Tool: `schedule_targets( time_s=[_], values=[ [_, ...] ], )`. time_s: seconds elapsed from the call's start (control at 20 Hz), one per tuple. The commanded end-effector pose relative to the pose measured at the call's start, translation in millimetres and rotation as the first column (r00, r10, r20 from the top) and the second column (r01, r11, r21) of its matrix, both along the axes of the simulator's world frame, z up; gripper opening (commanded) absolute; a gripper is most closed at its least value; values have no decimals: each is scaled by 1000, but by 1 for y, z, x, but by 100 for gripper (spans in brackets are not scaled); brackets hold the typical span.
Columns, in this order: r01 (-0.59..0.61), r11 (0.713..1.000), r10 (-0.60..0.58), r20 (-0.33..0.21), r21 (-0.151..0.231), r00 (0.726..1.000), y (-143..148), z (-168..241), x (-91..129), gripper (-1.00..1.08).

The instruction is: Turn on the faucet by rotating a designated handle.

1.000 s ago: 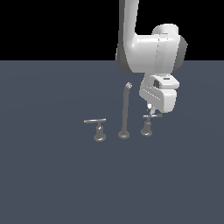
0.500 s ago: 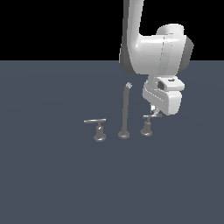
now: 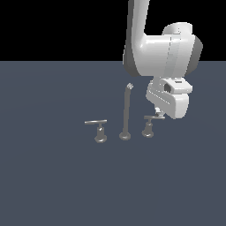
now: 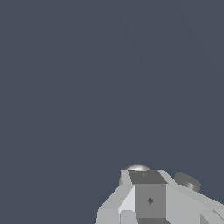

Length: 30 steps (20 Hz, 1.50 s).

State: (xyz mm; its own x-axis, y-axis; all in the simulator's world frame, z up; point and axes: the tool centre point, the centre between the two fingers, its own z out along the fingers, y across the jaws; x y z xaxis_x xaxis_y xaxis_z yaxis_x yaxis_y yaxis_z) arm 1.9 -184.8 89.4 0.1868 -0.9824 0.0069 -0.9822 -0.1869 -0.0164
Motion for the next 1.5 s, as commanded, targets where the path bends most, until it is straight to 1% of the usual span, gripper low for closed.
schedule_targets(
  time_s=[0.0,0.35,0.4,0.45,1.1,1.15,1.2,1.45],
  values=[
    [5,1000,-5,-14,4,1000,-1,0,-15,-100],
    [9,1000,-9,-17,4,1000,-4,0,-41,-100],
    [9,1000,-9,-17,4,1000,-4,0,-41,-100],
    [4,1000,-4,-1,-1,1000,-4,0,-29,-100],
    [10,1000,-10,-17,4,1000,25,0,-69,-100],
    [10,1000,-10,-17,4,1000,25,0,-69,-100],
    [29,1000,-29,-12,-2,999,11,0,-67,-100],
    [18,1000,-18,-15,1,1000,42,0,-66,-100]
  ],
)
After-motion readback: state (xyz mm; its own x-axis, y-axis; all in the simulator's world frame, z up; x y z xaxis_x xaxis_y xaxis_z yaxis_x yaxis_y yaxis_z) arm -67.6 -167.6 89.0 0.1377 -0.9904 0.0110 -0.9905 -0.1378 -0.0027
